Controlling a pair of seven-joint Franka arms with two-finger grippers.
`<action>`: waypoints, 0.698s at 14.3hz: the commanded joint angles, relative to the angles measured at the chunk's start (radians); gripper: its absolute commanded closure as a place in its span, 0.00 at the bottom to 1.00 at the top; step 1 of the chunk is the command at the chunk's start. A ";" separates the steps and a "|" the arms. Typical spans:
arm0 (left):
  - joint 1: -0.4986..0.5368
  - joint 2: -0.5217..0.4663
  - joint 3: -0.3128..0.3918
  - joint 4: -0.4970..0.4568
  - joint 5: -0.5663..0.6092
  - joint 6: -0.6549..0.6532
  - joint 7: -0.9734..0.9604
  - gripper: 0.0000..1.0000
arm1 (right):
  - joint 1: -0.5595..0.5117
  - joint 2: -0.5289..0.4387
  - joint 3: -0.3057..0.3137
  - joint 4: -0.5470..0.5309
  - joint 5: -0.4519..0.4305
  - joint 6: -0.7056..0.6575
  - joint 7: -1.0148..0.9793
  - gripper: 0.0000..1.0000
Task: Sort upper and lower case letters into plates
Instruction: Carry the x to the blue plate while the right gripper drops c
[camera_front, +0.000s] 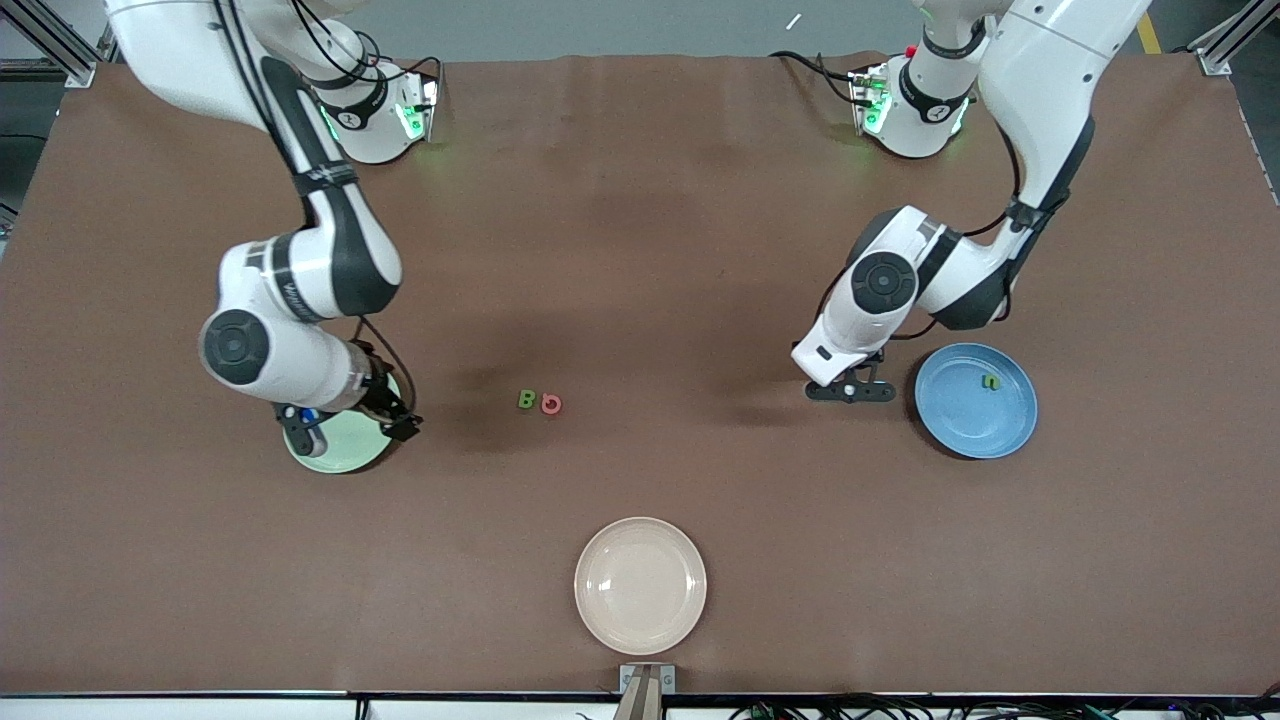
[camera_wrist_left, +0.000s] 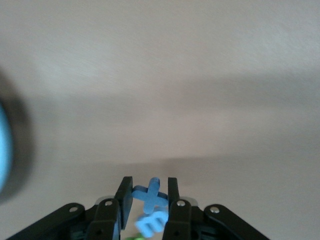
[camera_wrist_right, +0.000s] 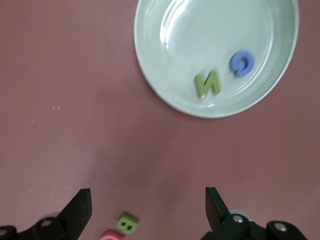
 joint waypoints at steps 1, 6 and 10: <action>0.089 -0.052 -0.013 -0.027 0.017 -0.028 0.113 0.86 | 0.021 0.060 -0.004 0.017 0.023 0.078 0.129 0.00; 0.210 -0.072 -0.013 -0.041 0.017 -0.048 0.301 0.86 | 0.092 0.112 -0.006 0.017 0.069 0.159 0.375 0.00; 0.252 -0.077 -0.013 -0.065 0.017 -0.026 0.371 0.86 | 0.136 0.143 -0.006 0.014 0.069 0.236 0.515 0.00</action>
